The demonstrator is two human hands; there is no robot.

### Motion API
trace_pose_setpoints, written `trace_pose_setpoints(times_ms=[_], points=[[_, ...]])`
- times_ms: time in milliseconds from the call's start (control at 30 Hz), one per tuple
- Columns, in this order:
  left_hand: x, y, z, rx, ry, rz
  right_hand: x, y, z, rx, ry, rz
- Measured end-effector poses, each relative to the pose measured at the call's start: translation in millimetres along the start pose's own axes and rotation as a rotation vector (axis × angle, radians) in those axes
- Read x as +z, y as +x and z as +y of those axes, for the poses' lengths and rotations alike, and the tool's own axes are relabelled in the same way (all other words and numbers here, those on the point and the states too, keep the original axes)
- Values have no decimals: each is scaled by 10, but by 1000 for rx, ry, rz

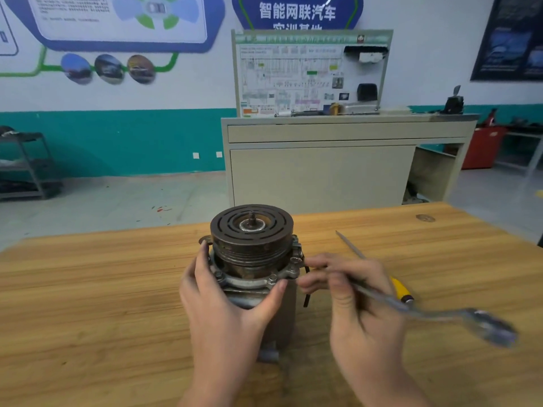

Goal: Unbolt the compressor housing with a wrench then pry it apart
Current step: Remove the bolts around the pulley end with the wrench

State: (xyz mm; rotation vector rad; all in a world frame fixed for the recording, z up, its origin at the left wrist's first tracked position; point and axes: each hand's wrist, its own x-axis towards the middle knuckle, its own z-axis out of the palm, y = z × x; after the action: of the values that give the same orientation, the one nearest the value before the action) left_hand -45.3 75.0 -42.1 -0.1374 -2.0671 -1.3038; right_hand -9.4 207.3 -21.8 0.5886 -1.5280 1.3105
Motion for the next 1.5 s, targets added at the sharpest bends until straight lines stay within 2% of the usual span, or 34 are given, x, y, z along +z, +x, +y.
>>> trace_pose_setpoints(times_ms=[133, 167, 233, 300, 367, 400, 467, 533, 600, 667, 767, 1000, 1133, 1200, 1267, 1333, 1367, 1433, 1500], points=[[-2, 3, -10, -4, -1, -10, 66, -94, 24, -124, -227, -92], [-3, 1, -9, -4, -1, -9, 97, -110, 25, -117, -210, -73], [-6, -4, -4, -5, -6, -1, 154, -121, 32, -51, -26, 64], [-5, -7, 6, -12, -11, 1, 165, -48, 84, 130, 210, 331], [-3, -3, 4, -6, -9, 0, 128, 116, 208, 463, 472, 551], [-2, -1, 4, -2, -7, -2, 97, 228, 286, 629, 565, 568], [-6, 7, 5, 0, -3, -6, 54, 442, 440, 888, 631, 453], [-8, 5, 6, 0, -3, -7, 12, 596, 500, 967, 702, 372], [-8, 2, 9, -2, -7, -12, -55, 668, 447, 869, 753, 407], [-1, 1, 6, -4, -7, -8, -136, 635, 322, 685, 662, 406], [7, 1, 18, -6, -13, -8, -123, 446, 163, 444, 448, 321], [1, -55, 75, 0, -36, 5, 31, 70, 47, 148, 162, 151], [38, -116, 57, 45, 16, -24, 84, -98, 111, -152, -263, -82], [53, -108, 46, 46, 31, -28, 131, -143, 134, -173, -253, -54], [75, -91, 21, 68, 57, -5, 184, -100, 128, -38, -14, 135], [80, -80, 23, 75, 60, 7, 200, 46, 152, 238, 264, 442], [78, -74, 25, 78, 53, 8, 185, 146, 209, 418, 387, 538], [68, -60, 8, 84, 39, 14, 152, 385, 362, 781, 568, 520], [43, -38, -1, 76, 2, 21, 124, 566, 466, 1001, 679, 413]])
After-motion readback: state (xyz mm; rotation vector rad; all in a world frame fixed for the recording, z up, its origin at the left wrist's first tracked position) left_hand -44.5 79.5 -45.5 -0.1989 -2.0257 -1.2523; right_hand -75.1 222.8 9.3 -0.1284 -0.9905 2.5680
